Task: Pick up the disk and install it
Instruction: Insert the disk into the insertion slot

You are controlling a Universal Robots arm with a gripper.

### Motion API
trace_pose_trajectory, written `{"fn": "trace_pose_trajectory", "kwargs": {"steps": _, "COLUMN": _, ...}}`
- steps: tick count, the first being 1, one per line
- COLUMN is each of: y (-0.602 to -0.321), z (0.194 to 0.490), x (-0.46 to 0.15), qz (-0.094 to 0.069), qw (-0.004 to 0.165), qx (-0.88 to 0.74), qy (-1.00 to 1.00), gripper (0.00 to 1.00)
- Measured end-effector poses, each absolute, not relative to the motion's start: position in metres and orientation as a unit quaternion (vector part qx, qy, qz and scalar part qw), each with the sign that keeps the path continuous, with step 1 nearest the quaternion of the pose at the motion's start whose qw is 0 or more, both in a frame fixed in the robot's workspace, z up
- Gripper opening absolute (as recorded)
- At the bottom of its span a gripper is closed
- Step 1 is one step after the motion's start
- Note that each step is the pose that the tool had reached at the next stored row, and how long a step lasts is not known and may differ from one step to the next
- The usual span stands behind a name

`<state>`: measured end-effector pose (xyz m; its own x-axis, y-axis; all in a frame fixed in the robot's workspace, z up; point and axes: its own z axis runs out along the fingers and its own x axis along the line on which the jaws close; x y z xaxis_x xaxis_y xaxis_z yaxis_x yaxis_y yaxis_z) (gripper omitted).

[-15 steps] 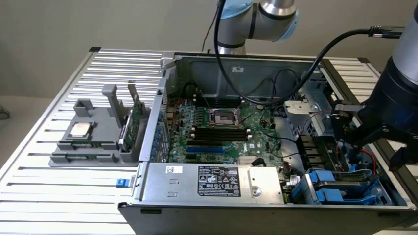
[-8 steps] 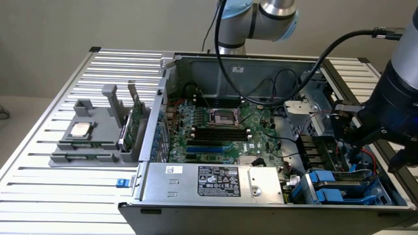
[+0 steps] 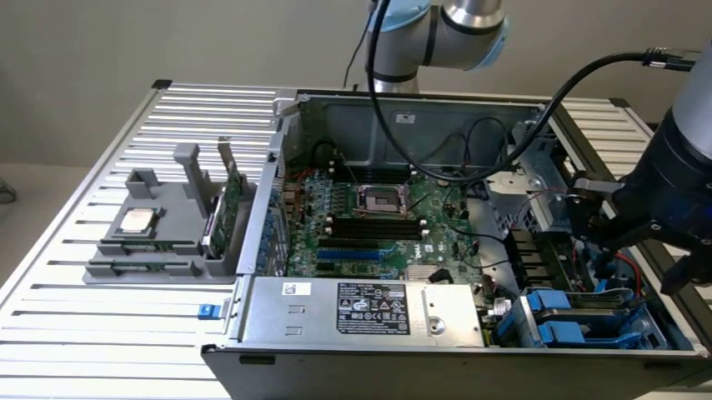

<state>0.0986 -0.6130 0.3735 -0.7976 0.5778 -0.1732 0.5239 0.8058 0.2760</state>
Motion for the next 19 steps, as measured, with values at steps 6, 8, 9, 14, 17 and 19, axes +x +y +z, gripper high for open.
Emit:
{"fn": "trace_pose_trajectory", "kwargs": {"steps": 6, "y": -0.618, "z": 0.373, "x": 0.108, "qz": 0.123, "qw": 0.119, "qx": 0.295, "qy": 0.940, "gripper": 0.55}}
{"fn": "trace_pose_trajectory", "kwargs": {"steps": 8, "y": -0.621, "z": 0.372, "x": 0.112, "qz": 0.127, "qw": 0.117, "qx": 0.295, "qy": 0.940, "gripper": 0.55}}
{"fn": "trace_pose_trajectory", "kwargs": {"steps": 9, "y": -0.622, "z": 0.372, "x": 0.114, "qz": 0.130, "qw": 0.116, "qx": 0.296, "qy": 0.939, "gripper": 0.55}}
{"fn": "trace_pose_trajectory", "kwargs": {"steps": 14, "y": -0.631, "z": 0.371, "x": 0.118, "qz": 0.138, "qw": 0.111, "qx": 0.297, "qy": 0.938, "gripper": 0.55}}
{"fn": "trace_pose_trajectory", "kwargs": {"steps": 17, "y": -0.636, "z": 0.369, "x": 0.118, "qz": 0.141, "qw": 0.111, "qx": 0.300, "qy": 0.937, "gripper": 0.55}}
{"fn": "trace_pose_trajectory", "kwargs": {"steps": 19, "y": -0.637, "z": 0.367, "x": 0.118, "qz": 0.141, "qw": 0.111, "qx": 0.306, "qy": 0.935, "gripper": 0.55}}
